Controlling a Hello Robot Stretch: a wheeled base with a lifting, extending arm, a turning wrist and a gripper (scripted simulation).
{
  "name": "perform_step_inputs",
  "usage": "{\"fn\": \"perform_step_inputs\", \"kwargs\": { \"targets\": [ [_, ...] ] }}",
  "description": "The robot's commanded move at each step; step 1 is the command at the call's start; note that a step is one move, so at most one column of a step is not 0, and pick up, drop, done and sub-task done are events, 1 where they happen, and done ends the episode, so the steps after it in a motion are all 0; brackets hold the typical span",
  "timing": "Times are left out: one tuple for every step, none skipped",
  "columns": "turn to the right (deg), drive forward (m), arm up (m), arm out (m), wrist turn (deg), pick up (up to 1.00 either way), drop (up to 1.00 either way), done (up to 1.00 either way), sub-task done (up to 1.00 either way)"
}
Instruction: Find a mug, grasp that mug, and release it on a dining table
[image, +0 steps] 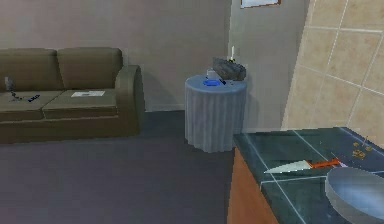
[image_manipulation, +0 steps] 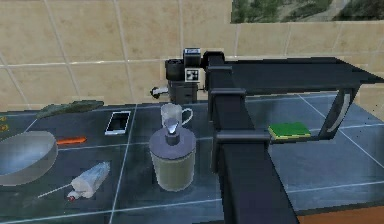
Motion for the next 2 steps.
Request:
{"fn": "perform_step_inputs", "kwargs": {
  "targets": [
    [0.0,0.00,-0.16,0.00,0.0,0.00,0.00,0.00,0.00],
    [0.0,0.00,0.00,0.00,0.0,1.00,0.00,0.00,0.00]
  ]
}}
